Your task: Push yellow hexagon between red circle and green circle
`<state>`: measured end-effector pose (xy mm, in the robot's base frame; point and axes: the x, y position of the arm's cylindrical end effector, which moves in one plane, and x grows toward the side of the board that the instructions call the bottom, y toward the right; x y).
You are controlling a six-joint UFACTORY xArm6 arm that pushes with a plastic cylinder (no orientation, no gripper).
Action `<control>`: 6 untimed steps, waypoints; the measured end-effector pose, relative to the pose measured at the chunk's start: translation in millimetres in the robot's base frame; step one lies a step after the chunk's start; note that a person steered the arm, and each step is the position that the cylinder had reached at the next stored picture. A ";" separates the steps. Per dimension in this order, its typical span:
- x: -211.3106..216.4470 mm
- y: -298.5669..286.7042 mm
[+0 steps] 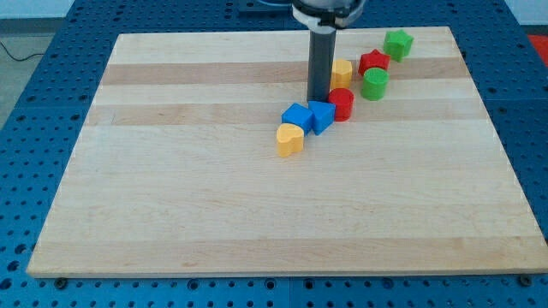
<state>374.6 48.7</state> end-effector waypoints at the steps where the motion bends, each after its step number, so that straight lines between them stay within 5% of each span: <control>1: -15.7 -0.7; 3: -82.8 0.0; 6: -77.5 53.6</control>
